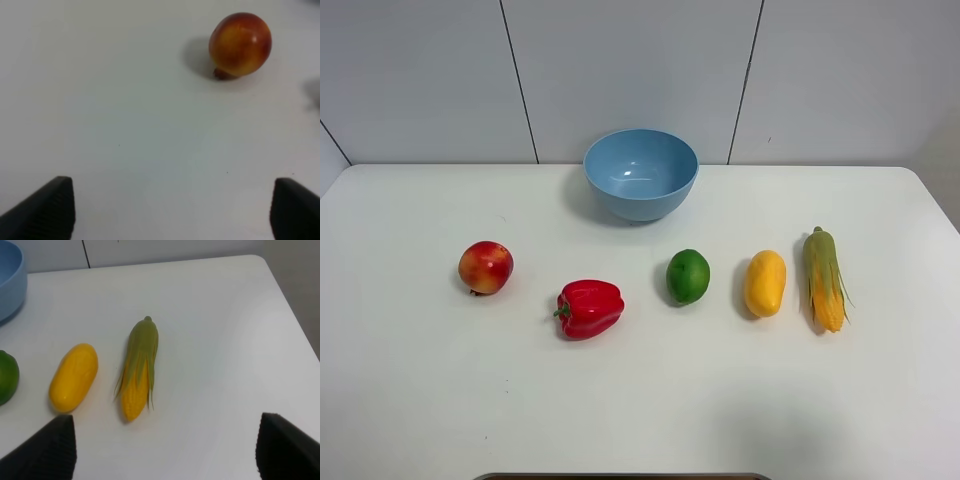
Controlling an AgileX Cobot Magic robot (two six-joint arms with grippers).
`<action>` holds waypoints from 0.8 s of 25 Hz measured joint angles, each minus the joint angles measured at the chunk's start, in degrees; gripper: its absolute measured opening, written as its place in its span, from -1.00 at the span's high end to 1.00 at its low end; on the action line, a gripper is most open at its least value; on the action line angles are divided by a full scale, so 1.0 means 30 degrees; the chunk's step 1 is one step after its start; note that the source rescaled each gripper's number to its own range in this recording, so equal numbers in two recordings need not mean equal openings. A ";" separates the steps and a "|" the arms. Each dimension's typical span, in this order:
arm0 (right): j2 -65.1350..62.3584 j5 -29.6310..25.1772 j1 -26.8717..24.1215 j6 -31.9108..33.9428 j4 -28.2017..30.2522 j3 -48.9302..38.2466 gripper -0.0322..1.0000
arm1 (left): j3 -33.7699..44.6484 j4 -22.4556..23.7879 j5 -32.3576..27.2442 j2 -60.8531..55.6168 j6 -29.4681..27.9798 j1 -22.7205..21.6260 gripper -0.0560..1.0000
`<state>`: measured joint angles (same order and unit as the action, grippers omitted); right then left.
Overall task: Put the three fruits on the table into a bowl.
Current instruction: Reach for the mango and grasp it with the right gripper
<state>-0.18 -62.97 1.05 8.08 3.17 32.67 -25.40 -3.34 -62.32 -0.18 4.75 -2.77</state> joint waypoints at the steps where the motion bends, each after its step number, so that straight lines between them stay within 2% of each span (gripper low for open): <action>1: 0.0000 0.0000 0.0000 0.0000 0.0000 0.0000 0.20 | 0.0000 0.0000 0.0000 0.0000 0.0000 0.0000 0.59; 20: 0.0000 0.0000 0.0000 0.0000 0.0000 0.0000 0.20 | 0.0000 0.0000 0.0000 0.0000 0.0000 0.0000 0.59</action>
<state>-0.18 -62.97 1.05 8.08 3.17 32.67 -25.40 -3.34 -62.32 -0.18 4.75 -2.77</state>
